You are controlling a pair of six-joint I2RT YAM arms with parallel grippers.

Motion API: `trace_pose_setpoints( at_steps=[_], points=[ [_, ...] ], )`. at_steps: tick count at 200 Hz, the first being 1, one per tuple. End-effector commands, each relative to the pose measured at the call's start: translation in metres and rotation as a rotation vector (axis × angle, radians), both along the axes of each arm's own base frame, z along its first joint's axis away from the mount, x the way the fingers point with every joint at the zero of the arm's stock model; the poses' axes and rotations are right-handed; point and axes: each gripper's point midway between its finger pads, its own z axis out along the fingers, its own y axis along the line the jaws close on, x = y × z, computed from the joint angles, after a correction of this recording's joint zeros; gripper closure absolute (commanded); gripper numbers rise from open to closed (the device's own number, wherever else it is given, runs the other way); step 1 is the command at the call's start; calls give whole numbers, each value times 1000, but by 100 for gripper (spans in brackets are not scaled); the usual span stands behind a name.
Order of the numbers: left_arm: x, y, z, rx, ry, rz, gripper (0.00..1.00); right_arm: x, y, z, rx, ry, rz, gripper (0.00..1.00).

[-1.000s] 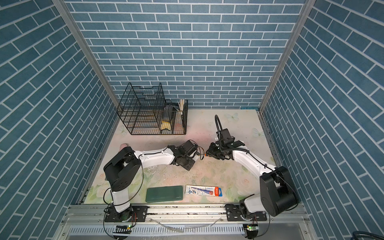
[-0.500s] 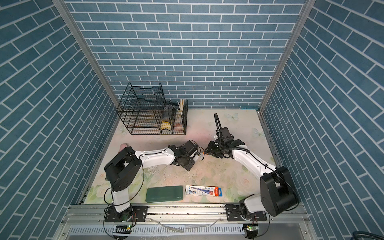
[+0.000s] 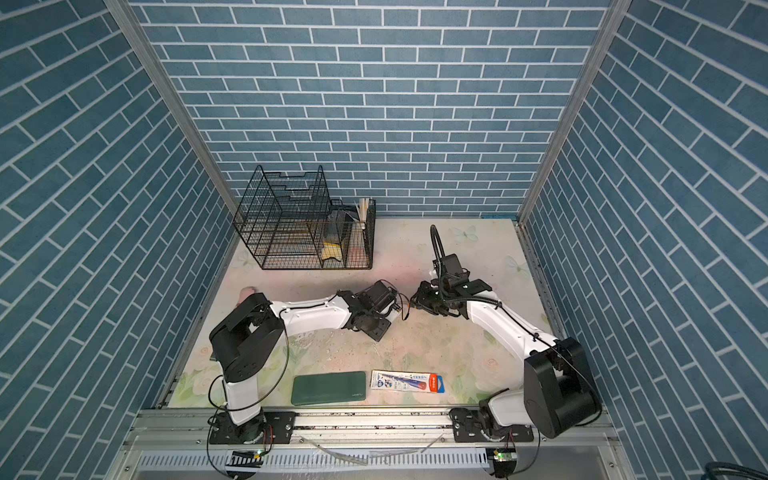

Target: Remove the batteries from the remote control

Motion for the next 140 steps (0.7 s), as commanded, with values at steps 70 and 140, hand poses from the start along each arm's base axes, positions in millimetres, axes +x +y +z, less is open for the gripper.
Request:
trace_pose_setpoints(
  at_steps=[70, 140],
  points=[
    [-46, 32, -57, 149, 206, -26, 65, -21, -13, -18, -38, 47, -15, 100],
    [-47, 32, -58, 148, 209, -27, 66, -12, -8, -12, -19, 21, -15, 100]
  ],
)
